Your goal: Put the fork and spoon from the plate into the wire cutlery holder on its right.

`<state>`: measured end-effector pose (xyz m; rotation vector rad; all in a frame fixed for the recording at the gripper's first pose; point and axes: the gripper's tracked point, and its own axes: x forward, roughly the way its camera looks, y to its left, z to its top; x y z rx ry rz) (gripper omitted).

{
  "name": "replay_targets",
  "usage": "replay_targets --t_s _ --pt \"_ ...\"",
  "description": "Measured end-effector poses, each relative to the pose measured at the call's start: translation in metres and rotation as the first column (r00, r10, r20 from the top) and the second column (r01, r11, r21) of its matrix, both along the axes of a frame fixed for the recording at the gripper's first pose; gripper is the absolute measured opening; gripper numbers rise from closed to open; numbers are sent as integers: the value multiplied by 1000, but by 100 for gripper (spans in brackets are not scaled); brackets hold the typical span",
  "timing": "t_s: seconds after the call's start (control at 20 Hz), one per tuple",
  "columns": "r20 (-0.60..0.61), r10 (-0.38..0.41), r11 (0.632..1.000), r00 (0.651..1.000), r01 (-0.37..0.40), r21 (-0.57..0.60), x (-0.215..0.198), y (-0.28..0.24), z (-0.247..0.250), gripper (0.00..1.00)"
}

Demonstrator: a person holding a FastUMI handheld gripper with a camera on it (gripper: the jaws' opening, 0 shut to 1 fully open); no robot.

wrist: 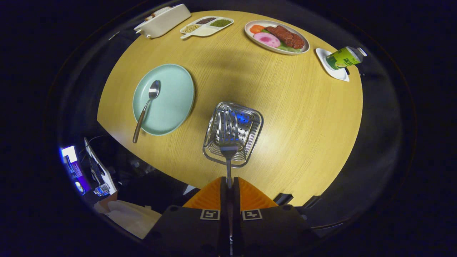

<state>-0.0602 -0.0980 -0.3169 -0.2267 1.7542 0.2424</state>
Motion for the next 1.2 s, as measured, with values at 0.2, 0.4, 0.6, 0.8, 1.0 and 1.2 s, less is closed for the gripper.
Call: replay_targets --t_s 0.2,0.4,0.6,0.8,1.0,1.2 --pt "-113 -29 1000 993 29 0 -1 3 -15 8" --pt "-165 -48 999 985 47 -13 7 3 -25 8" --pt "-196 -46 999 980 45 -11 8 5 -24 9" --pt "-179 -49 999 983 51 6 12 9 -23 21" --pt "-104 -62 997 993 66 32 17 3 -9 63" --pt "52 -90 994 995 86 70 30 -3 20 97"
